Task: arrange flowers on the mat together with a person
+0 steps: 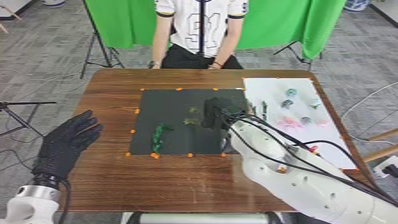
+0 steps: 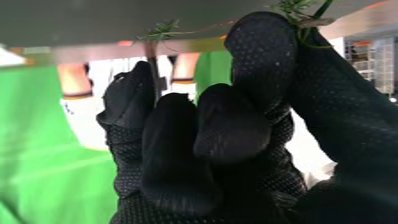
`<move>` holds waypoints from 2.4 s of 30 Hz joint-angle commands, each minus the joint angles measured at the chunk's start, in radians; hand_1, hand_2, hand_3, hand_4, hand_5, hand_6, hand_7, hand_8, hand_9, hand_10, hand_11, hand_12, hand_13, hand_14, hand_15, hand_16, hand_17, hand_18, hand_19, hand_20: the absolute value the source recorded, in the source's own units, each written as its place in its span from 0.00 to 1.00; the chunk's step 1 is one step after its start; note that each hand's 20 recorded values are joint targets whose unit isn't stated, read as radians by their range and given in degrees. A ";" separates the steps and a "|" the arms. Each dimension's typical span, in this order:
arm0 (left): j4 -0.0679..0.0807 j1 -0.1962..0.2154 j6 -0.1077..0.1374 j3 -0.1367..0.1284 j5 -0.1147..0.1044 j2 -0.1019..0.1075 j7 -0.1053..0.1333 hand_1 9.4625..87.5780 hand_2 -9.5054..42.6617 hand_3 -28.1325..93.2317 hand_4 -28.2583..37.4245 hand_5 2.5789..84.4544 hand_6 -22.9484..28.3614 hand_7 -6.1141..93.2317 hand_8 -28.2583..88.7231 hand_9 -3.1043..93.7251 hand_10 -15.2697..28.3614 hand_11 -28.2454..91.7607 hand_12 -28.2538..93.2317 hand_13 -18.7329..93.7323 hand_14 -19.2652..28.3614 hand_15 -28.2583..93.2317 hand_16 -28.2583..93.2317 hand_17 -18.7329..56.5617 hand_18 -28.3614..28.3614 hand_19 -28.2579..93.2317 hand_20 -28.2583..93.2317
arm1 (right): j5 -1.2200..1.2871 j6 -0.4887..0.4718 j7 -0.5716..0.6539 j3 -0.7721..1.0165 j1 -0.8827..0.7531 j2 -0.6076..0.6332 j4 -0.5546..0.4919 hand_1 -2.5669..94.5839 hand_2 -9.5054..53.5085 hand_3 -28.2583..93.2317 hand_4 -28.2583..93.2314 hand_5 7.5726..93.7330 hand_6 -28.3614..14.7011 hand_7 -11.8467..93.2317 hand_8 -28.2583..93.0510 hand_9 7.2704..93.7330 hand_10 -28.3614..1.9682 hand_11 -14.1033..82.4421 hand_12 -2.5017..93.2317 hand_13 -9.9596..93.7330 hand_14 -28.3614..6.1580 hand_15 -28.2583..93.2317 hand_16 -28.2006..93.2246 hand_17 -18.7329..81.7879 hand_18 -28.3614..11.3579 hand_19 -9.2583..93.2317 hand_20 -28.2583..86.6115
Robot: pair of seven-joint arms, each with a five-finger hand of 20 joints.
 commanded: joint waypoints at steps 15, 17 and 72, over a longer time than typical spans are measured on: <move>0.011 0.001 -0.011 0.016 0.005 -0.009 -0.025 0.24 0.23 0.83 0.13 0.47 0.57 0.24 0.16 0.38 0.68 0.46 0.34 0.41 0.74 0.53 0.22 0.15 0.86 0.63 0.31 | -0.084 -0.102 0.191 0.030 -0.063 -0.151 0.056 0.33 0.02 0.99 0.23 0.92 0.72 0.66 0.40 0.99 0.61 0.87 0.41 0.93 0.54 0.98 0.49 0.64 0.13 0.99 0.54; 0.014 -0.006 -0.013 0.019 0.006 -0.008 -0.030 0.24 0.23 0.83 0.13 0.47 0.57 0.24 0.16 0.38 0.68 0.46 0.34 0.41 0.74 0.53 0.22 0.15 0.86 0.63 0.31 | -0.086 -0.112 0.201 0.027 -0.064 -0.161 0.064 0.33 0.03 0.99 0.23 0.92 0.71 0.66 0.40 0.99 0.62 0.87 0.41 0.93 0.54 0.98 0.49 0.64 0.13 0.99 0.53; 0.028 -0.028 -0.036 0.026 0.012 0.000 -0.061 0.23 0.23 0.83 0.13 0.47 0.57 0.24 0.16 0.38 0.68 0.46 0.34 0.41 0.74 0.53 0.22 0.15 0.86 0.63 0.31 | -0.075 -0.101 0.162 0.093 -0.164 -0.233 -0.007 0.23 0.22 0.88 0.05 0.97 0.72 0.67 0.16 1.00 0.65 0.84 0.40 0.94 0.56 0.97 0.49 0.66 0.14 1.00 0.52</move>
